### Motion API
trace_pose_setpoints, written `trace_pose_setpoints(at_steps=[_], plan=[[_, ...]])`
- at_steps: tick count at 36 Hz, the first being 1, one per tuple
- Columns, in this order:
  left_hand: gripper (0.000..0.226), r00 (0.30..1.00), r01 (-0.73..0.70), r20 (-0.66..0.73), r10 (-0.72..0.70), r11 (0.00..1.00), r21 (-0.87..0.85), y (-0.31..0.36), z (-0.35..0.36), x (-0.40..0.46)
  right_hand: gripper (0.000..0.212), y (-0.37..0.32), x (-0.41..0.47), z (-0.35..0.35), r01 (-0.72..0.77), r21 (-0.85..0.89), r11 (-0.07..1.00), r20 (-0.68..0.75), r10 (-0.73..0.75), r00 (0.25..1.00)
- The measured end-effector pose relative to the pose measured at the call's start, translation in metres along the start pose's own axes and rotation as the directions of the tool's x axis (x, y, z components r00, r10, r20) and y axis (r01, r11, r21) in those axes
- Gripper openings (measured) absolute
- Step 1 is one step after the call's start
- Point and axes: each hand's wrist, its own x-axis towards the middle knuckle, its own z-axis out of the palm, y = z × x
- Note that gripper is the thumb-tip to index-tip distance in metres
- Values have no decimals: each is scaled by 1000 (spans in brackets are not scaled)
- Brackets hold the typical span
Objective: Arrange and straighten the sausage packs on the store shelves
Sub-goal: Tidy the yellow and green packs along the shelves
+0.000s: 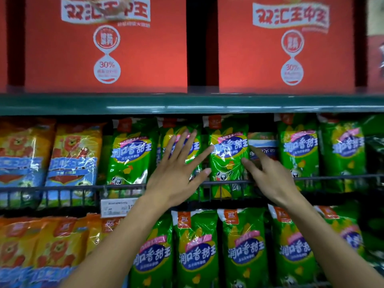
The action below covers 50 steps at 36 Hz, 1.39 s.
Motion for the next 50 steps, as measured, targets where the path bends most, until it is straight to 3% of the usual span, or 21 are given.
trace_pose_setpoints(at_steps=[7, 22, 25, 27, 29, 31, 35, 38, 40, 42, 45, 48, 50], plan=[[56, 1000, 3, -4, -3, 1000, -20, -1, 3, 1, 61, -1, -4, 9, -12, -259, 966, -47, 0, 999], [57, 999, 23, -32, -25, 999, -43, -3, 5, 4, 62, -8, -9, 4, 2, -291, 957, -19, -8, 1000], [57, 999, 13, -32, -16, 997, -74, -2, 3, 1, 62, 3, -4, -6, 55, -197, 979, 87, -39, 995], [58, 998, 25, -48, -30, 994, -103, -1, 4, 1, 57, 16, -6, -21, 82, 57, 995, 109, -88, 990], [62, 993, 46, -101, -61, 987, -152, 3, 5, 4, 58, 29, -15, -44, 134, 197, 971, 35, -144, 989], [62, 972, 36, -222, -81, 979, -202, 15, 4, 8, 59, 46, -24, -67, 179, 209, 961, -80, -166, 983], [48, 918, -75, -391, -71, 936, -344, 68, -7, 29, 64, 90, -36, -99, 101, 261, 960, -155, -62, 986], [43, 964, -66, -249, -89, 832, -552, 118, -16, 55, 81, 116, -35, -110, -8, 173, 985, -48, 16, 999], [52, 993, 51, -43, -108, 740, -670, 145, -18, 76, 85, 124, -32, -114, -55, 55, 997, 22, 54, 998], [61, 987, 157, 92, -130, 714, -682, 166, -14, 98, 87, 129, -30, -113, -56, -37, 998, 43, 58, 997], [62, 970, 242, 184, -161, 733, -636, 188, -5, 124, 79, 134, -22, -113, -34, -125, 992, 47, 40, 998], [57, 942, 337, 220, -255, 712, -616, 198, 3, 140, 57, 137, -14, -114, -14, -97, 995, 70, 20, 997], [58, 918, 396, 246, -312, 658, -640, 196, 8, 146, 55, 139, -10, -114, -6, -57, 998, 72, 10, 997]])
